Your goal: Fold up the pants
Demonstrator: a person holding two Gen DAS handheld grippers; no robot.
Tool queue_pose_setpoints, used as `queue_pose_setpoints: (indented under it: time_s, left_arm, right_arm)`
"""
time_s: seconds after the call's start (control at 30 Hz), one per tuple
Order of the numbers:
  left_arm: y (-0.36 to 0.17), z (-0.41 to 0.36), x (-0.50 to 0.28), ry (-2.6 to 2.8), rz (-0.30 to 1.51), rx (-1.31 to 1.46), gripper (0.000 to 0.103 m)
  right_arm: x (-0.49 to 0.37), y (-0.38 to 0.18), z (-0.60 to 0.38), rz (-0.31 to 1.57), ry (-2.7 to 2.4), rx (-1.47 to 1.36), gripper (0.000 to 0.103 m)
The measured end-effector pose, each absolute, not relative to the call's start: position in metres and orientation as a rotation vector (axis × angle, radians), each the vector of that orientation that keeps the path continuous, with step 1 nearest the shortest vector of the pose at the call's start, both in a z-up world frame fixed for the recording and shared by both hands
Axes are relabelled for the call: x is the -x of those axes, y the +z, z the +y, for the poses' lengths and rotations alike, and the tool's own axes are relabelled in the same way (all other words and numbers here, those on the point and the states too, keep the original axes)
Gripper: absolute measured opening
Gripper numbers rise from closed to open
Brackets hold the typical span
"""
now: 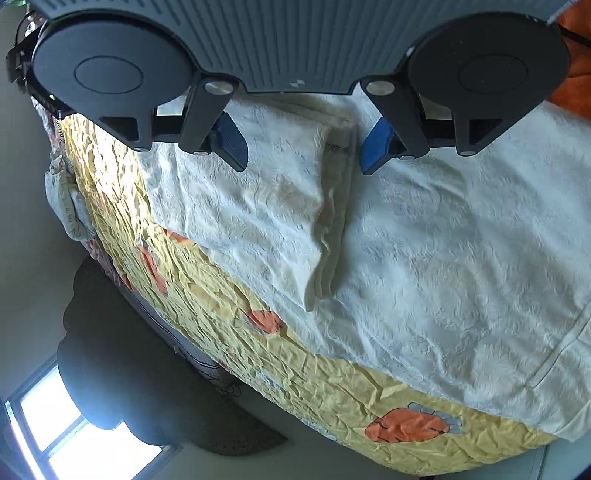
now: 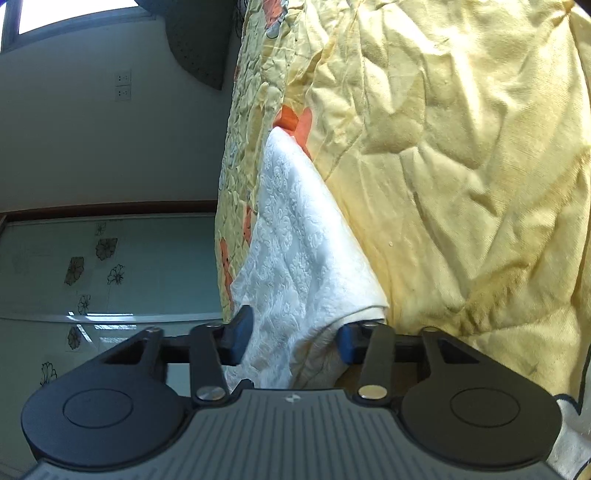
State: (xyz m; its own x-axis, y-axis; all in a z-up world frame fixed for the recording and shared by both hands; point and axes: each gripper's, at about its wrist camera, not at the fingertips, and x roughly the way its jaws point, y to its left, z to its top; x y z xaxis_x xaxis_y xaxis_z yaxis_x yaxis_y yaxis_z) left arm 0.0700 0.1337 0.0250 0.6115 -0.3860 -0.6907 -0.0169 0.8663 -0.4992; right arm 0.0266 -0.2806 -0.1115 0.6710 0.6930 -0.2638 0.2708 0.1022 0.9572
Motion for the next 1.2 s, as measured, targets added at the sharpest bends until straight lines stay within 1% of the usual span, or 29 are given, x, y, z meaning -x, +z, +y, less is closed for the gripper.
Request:
queue_pose_setpoints:
  time_s: [0.03,0.07,0.1,0.13,0.23,0.3,0.33,0.4,0.5,0.6,0.63,0.67,0.7,0.73,0.77,0.8,0.83,0.9,0.93,0.97,1.03,1.07,1.13,1.2]
  left_arm:
    - [0.024,0.13,-0.071,-0.214,0.897,0.468,0.062]
    - [0.023,0.128,-0.072,-0.198,0.903,0.452,0.048]
    - [0.023,0.126,-0.075,-0.188,0.91,0.427,0.035]
    - [0.022,0.125,-0.078,-0.193,0.913,0.406,0.031]
    - [0.026,0.119,-0.078,-0.225,0.906,0.286,0.03]
    - [0.028,0.115,-0.076,-0.24,0.898,0.22,0.03]
    - [0.028,0.114,-0.075,-0.247,0.9,0.199,0.03]
    - [0.026,0.116,-0.076,-0.255,0.906,0.201,0.03]
    - [0.023,0.119,-0.078,-0.262,0.909,0.214,0.03]
    - [0.024,0.123,-0.076,-0.263,0.908,0.245,0.03]
    - [0.027,0.125,-0.074,-0.264,0.907,0.251,0.03]
    - [0.031,0.128,-0.071,-0.257,0.911,0.252,0.039]
    - [0.038,0.131,-0.067,-0.251,0.906,0.248,0.038]
    - [0.046,0.134,-0.061,-0.244,0.885,0.232,0.035]
    - [0.055,0.136,-0.055,-0.242,0.857,0.214,0.036]
    - [0.062,0.138,-0.051,-0.241,0.835,0.195,0.037]
    - [0.069,0.138,-0.048,-0.241,0.809,0.178,0.038]
    - [0.082,0.129,-0.045,-0.26,0.735,0.143,0.043]
    - [0.085,0.12,-0.046,-0.279,0.695,0.118,0.05]
    - [0.086,0.108,-0.047,-0.296,0.666,0.093,0.055]
    - [0.078,0.083,-0.055,-0.349,0.639,0.067,0.055]
    - [0.069,0.071,-0.061,-0.367,0.645,0.053,0.055]
    - [0.051,0.054,-0.073,-0.343,0.692,0.023,0.054]
    - [0.03,0.049,-0.084,-0.312,0.772,0.016,0.054]
  right_arm:
    - [-0.026,-0.108,-0.281,0.832,0.372,-1.471,0.03]
    - [-0.025,-0.105,-0.28,0.815,0.381,-1.461,0.028]
    - [-0.024,-0.099,-0.28,0.798,0.377,-1.436,0.021]
    - [-0.023,-0.09,-0.28,0.783,0.359,-1.388,0.015]
    - [-0.024,-0.076,-0.277,0.809,0.291,-1.183,0.012]
    - [-0.024,-0.082,-0.274,0.867,0.248,-1.125,0.011]
    - [-0.024,-0.089,-0.273,0.895,0.238,-1.125,0.01]
    - [-0.022,-0.099,-0.274,0.877,0.262,-1.129,0.004]
    - [-0.021,-0.104,-0.275,0.875,0.275,-1.16,0.004]
    - [-0.019,-0.106,-0.283,0.912,0.291,-1.262,0.01]
    - [-0.017,-0.107,-0.288,0.94,0.312,-1.291,0.014]
    - [-0.014,-0.105,-0.292,0.961,0.34,-1.296,0.018]
    - [-0.009,-0.1,-0.297,0.964,0.362,-1.283,0.028]
    - [-0.003,-0.091,-0.302,0.952,0.386,-1.26,0.042]
    - [0.001,-0.083,-0.306,0.932,0.4,-1.233,0.052]
    - [0.004,-0.071,-0.31,0.89,0.4,-1.197,0.07]
    - [0.005,-0.06,-0.313,0.845,0.4,-1.164,0.075]
    - [-0.007,-0.032,-0.315,0.716,0.435,-1.064,0.075]
    - [-0.018,-0.022,-0.314,0.671,0.452,-1.038,0.075]
    - [-0.03,-0.017,-0.311,0.647,0.468,-1.026,0.075]
    - [-0.077,-0.015,-0.297,0.63,0.513,-1.018,0.075]
    - [-0.095,-0.019,-0.291,0.651,0.507,-1.041,0.075]
    - [-0.146,-0.039,-0.273,0.732,0.528,-1.105,0.075]
    - [-0.173,-0.052,-0.26,0.802,0.48,-1.079,0.075]
